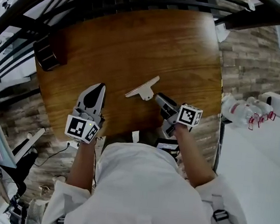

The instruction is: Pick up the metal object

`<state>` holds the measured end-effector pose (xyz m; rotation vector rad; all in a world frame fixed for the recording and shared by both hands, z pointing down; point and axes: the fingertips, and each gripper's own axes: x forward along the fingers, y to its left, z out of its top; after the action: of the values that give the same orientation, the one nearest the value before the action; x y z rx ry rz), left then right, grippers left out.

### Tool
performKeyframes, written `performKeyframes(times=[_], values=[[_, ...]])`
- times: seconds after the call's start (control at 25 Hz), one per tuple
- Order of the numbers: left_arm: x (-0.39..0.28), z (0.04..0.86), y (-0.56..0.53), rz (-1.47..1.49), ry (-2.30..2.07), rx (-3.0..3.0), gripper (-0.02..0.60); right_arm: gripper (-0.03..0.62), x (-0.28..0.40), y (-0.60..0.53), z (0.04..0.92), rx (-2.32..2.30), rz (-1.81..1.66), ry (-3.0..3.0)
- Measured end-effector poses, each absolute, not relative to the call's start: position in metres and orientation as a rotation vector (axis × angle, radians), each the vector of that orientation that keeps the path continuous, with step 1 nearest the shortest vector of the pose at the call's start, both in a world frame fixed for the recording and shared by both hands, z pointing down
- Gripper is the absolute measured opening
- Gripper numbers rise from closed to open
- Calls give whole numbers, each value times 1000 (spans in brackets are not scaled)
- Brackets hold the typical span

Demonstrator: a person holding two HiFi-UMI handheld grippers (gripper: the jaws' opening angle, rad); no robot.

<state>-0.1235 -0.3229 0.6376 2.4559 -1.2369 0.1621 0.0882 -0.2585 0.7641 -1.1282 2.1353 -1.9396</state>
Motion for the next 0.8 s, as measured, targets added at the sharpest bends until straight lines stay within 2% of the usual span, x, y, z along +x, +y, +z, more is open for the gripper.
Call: performKeyframes(times=[0.48, 0.8], values=[[-111, 665, -313, 163, -1151, 2426, 11, 130, 82, -229, 806, -1172, -2292, 1711], [-111, 674, -299, 149, -1150, 2381, 11, 98, 74, -235, 813, -1075, -2283, 1661]])
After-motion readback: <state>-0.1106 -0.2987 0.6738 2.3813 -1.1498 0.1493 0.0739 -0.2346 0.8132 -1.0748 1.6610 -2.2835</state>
